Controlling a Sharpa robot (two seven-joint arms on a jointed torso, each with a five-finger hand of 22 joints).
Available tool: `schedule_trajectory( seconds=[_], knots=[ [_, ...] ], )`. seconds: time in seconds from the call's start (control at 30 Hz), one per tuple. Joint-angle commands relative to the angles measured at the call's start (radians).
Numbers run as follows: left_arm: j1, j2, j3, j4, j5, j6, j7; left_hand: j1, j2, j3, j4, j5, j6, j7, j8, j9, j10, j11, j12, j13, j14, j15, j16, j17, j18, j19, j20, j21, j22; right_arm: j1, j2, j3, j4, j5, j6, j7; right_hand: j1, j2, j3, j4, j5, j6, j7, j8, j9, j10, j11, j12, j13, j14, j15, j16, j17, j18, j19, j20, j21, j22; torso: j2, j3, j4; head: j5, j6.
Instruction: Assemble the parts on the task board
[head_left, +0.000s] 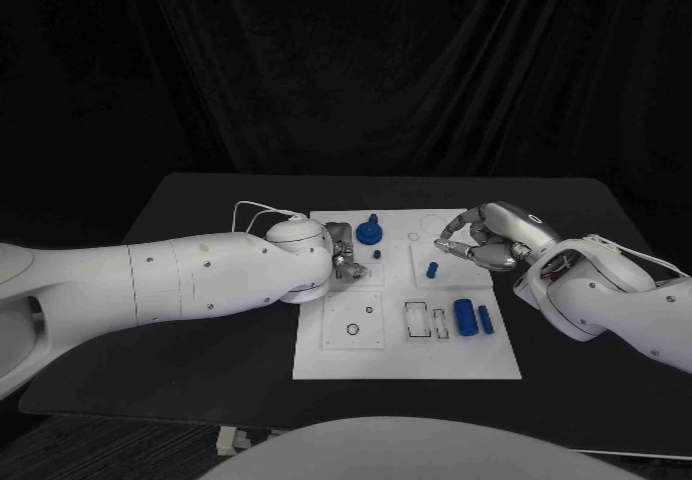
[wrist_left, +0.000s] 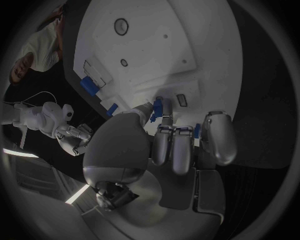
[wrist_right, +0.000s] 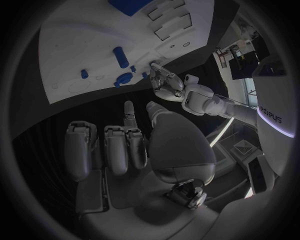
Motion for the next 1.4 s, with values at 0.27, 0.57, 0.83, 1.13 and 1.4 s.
schedule_trajectory(
  seconds=[0.27, 0.57, 0.83, 1.13, 1.4],
  knots=[
    [-0.002, 0.000, 0.001, 0.005, -0.001, 0.016, 0.019, -0.014, 0.001, -0.020, 0.005, -0.008, 0.008, 0.005, -0.008, -0.004, 0.061, 0.005, -0.004, 0.181, 0.093, 0.007, -0.005, 0.208, 0.007, 0.022, 0.006, -0.006, 0.172, -0.003, 0.000, 0.001, -0.001, -0.006, -0.002, -0.015, 0.012, 0.002, 0.006, -0.004, 0.007, -0.004, 0.001, 0.006, 0.001, 0.104, 0.006, 0.003, 0.263, 0.084, 0.007, -0.003, 0.178, 0.013, 0.049, 0.002, -0.007, 0.225, 0.000, 0.0001, 0.0002, -0.001, 0.000],
    [-0.003, -0.001, 0.001, 0.006, -0.001, 0.020, 0.019, -0.018, 0.006, -0.031, 0.007, -0.011, 0.012, 0.004, -0.010, -0.006, 0.061, 0.006, -0.005, 0.180, 0.093, 0.007, -0.005, 0.208, 0.007, 0.022, 0.007, -0.009, 0.172, -0.003, 0.002, 0.001, -0.003, -0.006, 0.002, -0.016, 0.014, 0.001, 0.007, -0.005, 0.008, -0.005, 0.001, 0.007, 0.000, 0.104, 0.006, 0.003, 0.263, 0.084, 0.007, -0.003, 0.178, 0.013, 0.049, 0.002, -0.007, 0.225, 0.000, 0.0001, 0.0000, 0.000, 0.000],
    [-0.003, -0.003, 0.001, 0.008, -0.001, 0.027, 0.013, -0.013, 0.014, -0.045, 0.007, 0.013, 0.022, 0.001, -0.009, -0.006, 0.061, 0.003, -0.004, 0.181, 0.093, 0.005, -0.004, 0.209, 0.008, 0.022, 0.006, -0.008, 0.172, -0.003, 0.002, 0.001, -0.003, -0.006, 0.005, -0.017, 0.016, 0.002, 0.007, -0.005, 0.008, -0.005, 0.001, 0.007, 0.000, 0.104, 0.006, 0.003, 0.263, 0.084, 0.007, -0.003, 0.178, 0.013, 0.049, 0.002, -0.007, 0.225, 0.000, 0.0002, 0.0001, 0.000, 0.000],
    [-0.004, -0.006, 0.001, 0.010, -0.004, 0.029, -0.010, -0.092, 0.040, -0.111, 0.011, -0.028, 0.027, 0.002, -0.011, 0.000, 0.054, 0.005, -0.020, 0.169, 0.087, 0.007, -0.028, 0.188, 0.011, 0.019, 0.007, -0.034, 0.166, -0.003, 0.001, 0.001, -0.002, -0.006, 0.008, -0.018, 0.018, 0.002, 0.008, -0.006, 0.008, -0.005, 0.001, 0.007, 0.000, 0.104, 0.006, 0.003, 0.263, 0.084, 0.007, -0.004, 0.177, 0.013, 0.049, 0.002, -0.007, 0.225, 0.000, 0.0001, 0.0004, -0.001, 0.000],
    [-0.004, -0.008, 0.001, 0.010, -0.005, 0.038, -0.015, -0.119, 0.059, -0.135, 0.012, -0.051, 0.021, 0.001, -0.004, 0.019, 0.054, 0.005, -0.024, 0.167, 0.087, 0.007, -0.033, 0.185, 0.013, 0.018, 0.007, -0.044, 0.164, -0.003, 0.000, 0.001, -0.002, -0.006, 0.012, -0.020, 0.020, 0.002, 0.008, -0.006, 0.009, -0.005, 0.001, 0.008, 0.000, 0.104, 0.006, 0.003, 0.263, 0.084, 0.007, -0.004, 0.177, 0.013, 0.049, 0.002, -0.008, 0.225, 0.000, 0.0002, 0.0005, -0.001, 0.000]
  ],
)
